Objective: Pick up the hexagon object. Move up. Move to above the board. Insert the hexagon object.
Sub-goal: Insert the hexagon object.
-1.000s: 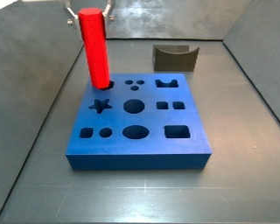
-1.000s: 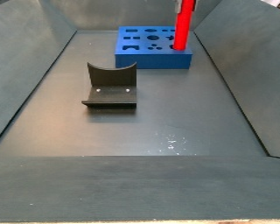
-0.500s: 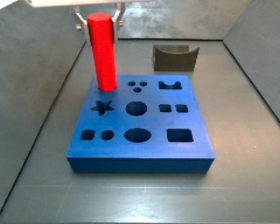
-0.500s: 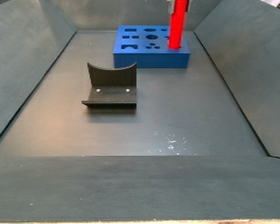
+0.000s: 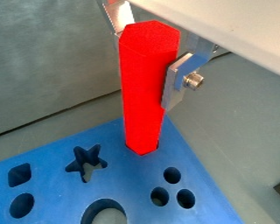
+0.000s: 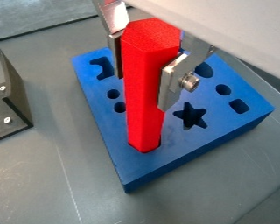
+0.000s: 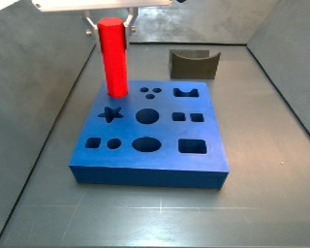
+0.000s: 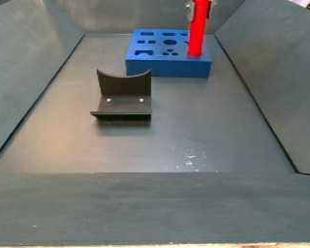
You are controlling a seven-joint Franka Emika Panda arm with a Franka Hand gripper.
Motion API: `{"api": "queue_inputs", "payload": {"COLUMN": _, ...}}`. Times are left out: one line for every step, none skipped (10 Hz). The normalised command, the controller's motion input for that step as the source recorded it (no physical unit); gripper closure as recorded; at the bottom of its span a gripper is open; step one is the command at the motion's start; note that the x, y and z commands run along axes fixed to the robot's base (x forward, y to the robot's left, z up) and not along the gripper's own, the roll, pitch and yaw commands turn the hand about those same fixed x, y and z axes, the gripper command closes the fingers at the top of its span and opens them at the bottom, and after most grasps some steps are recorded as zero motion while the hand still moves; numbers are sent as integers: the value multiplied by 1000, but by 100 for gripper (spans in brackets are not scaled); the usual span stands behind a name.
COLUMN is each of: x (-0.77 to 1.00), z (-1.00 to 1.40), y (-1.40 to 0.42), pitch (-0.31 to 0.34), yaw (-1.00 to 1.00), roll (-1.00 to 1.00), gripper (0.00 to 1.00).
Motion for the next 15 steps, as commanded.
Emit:
{"api": "queue_inputs", "payload": {"x": 0, "z": -749, "y": -134, "pitch": -99, "yaw": 0, "roll": 280, "gripper": 100}}
{"api": "queue_inputs", "payload": {"x": 189, "z": -1000, "y": -60, "pitch": 0, "yaw": -140, "roll": 189, "gripper": 100}}
{"api": "queue_inputs", "payload": {"x": 223, "z": -874, "y": 0, "pitch": 106, "yaw": -449, "roll": 106, "gripper": 100}}
{"api": "queue_inputs", "payload": {"x": 257, "z": -834, "y": 9, "pitch": 131, "yaw": -486, "roll": 91, "gripper": 100}}
{"api": "queue_inputs", "payload": {"x": 234, "z": -797, "y": 29, "pitch": 161, "yaw": -397, "roll": 104, "gripper": 100}}
{"api": "queue_inputs", "payload": {"x": 29, "z": -711, "y": 117, "pitch": 213, "yaw": -371, "roll": 29, "gripper": 100}}
{"api": "queue_inputs", "payload": {"x": -289, "z": -643, "y": 294, "pitch": 276, "yaw": -597, "roll": -31, "gripper": 100}}
{"api": "queue_inputs", "payload": {"x": -389, "z": -689, "y": 274, "pitch": 221, "yaw": -586, "roll": -89, "gripper": 100}}
{"api": "queue_inputs", "payload": {"x": -191, "z": -114, "y": 0, "pitch": -124, "yaw": 0, "roll": 0, "gripper": 100}}
{"api": "queue_inputs", "payload": {"x": 0, "z": -17, "y": 0, "pitch": 0, "yaw": 0, "roll": 0, "gripper": 100}}
{"api": "queue_inputs", "payload": {"x": 111, "z": -1000, "y": -40, "pitch": 0, "yaw": -3, "roll": 177, "gripper": 100}}
{"api": "queue_inputs", "payload": {"x": 220, "z": -1000, "y": -9, "pitch": 0, "yaw": -109, "roll": 151, "gripper": 100}}
{"api": "queue_inputs", "payload": {"x": 206, "z": -943, "y": 0, "pitch": 67, "yaw": -166, "roll": 146, "gripper": 100}}
{"api": "queue_inputs", "payload": {"x": 254, "z": -931, "y": 0, "pitch": 114, "yaw": -166, "roll": 104, "gripper": 100}}
{"api": "queue_inputs", "payload": {"x": 34, "z": -129, "y": 3, "pitch": 0, "yaw": 0, "roll": 0, "gripper": 100}}
